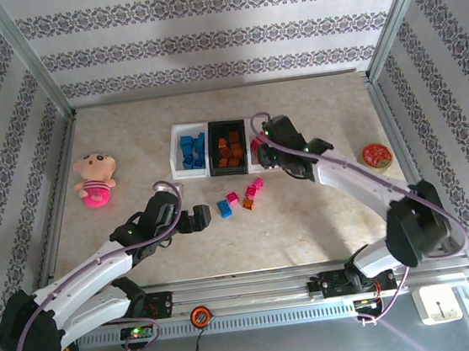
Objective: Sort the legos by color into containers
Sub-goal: Place the lego in the container, then pick up the lego from the center of the table.
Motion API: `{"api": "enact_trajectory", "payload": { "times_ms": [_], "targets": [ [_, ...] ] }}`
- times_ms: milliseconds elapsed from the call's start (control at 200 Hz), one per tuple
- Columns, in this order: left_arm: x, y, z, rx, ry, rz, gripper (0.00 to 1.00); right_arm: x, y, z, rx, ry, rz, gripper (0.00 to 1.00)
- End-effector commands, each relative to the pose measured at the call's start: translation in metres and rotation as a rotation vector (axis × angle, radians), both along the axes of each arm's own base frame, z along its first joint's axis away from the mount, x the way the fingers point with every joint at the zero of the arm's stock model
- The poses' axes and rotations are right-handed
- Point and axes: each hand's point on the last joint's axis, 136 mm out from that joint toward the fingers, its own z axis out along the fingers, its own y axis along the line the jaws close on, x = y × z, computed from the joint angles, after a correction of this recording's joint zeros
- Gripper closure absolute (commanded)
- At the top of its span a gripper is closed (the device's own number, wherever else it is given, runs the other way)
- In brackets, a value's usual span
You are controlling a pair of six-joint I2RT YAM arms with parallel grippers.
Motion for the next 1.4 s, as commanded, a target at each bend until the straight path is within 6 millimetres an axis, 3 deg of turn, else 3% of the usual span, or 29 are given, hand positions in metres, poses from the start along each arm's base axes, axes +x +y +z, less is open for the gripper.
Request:
{"api": "enact_trajectory", "payload": {
  "times_ms": [0,225,350,530,749,859,939,1009,1129,1199,1309,1394],
  "targets": [
    [0.009,-0.003,0.01,-0.03,-0.017,0.017,0.0,0.028,0.003,-0.009,-0.011,0.005,-0.003,0.78],
    [0.009,-0.003,0.006,-0.025,-0.004,0.012,0.0,0.057,0.014,-0.029,-0.048,0.03,0.015,0.78],
    [0.008,-0.008,0.003,-0.036,0.01,-0.009,0.0,0.061,0.021,-0.024,-0.037,0.013,0.026,0.78],
    [0.008,-0.01,0.001,-0.048,0.008,-0.013,0.0,0.06,0.06,-0.006,-0.022,-0.044,0.152,0.77],
    [0.009,-0.01,-0.001,-0.043,0.018,-0.011,0.0,0.075,0.089,-0.021,-0.048,-0.014,0.2,0.73],
    [0.008,-0.01,-0.002,-0.039,0.028,-0.014,0.0,0.089,0.096,-0.025,-0.061,-0.013,0.196,0.65],
    [0.008,-0.01,-0.002,-0.039,0.029,-0.017,0.0,0.096,0.099,-0.026,-0.077,-0.01,0.192,0.46],
    [0.007,-0.009,-0.001,-0.04,0.025,-0.016,0.0,0.098,0.101,-0.019,-0.071,-0.019,0.195,0.4],
    [0.007,-0.006,0.003,-0.044,0.006,-0.009,0.0,0.084,0.103,-0.001,-0.047,-0.039,0.21,0.37],
    [0.006,-0.004,0.006,-0.043,-0.01,-0.004,0.0,0.066,0.102,0.007,-0.027,-0.04,0.223,0.37],
    [0.006,0.002,0.01,-0.031,-0.032,0.009,0.0,0.026,0.098,0.011,0.009,-0.032,0.253,0.35],
    [0.005,0.005,0.014,-0.028,-0.05,0.012,0.0,-0.013,0.089,-0.004,0.011,0.011,0.278,0.34]
  ]
}}
